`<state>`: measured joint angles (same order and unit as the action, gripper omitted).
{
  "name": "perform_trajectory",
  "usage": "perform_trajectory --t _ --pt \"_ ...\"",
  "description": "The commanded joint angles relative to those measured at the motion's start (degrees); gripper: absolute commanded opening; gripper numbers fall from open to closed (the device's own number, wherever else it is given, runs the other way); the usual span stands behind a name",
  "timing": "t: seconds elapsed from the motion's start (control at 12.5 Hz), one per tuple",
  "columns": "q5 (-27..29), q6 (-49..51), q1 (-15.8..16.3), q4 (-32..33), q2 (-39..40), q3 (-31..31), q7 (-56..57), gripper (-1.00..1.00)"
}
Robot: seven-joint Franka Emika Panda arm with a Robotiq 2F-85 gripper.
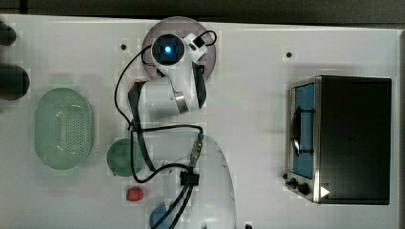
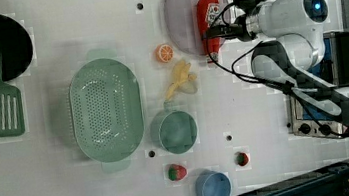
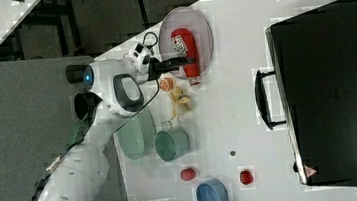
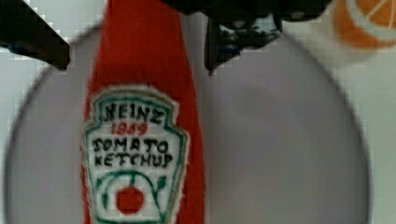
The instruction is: Pick ketchup from plate and place it on table.
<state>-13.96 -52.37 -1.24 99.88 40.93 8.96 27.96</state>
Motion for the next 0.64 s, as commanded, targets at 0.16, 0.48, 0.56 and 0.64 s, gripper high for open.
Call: perform_trajectory --t 0.16,0.48,0.56,0.64 --pt "0.4 -5.3 -0.1 -2.7 2.7 -0.6 2.0 1.0" --pt "0.4 -7.0 -0.1 -3.8 4.9 -0.8 2.0 0.68" --pt "0.4 -8.1 -0.1 -4.0 4.9 -0.6 1.9 0.43" --pt "0.4 -8.1 -0.1 -4.1 4.9 -0.7 1.9 0.24"
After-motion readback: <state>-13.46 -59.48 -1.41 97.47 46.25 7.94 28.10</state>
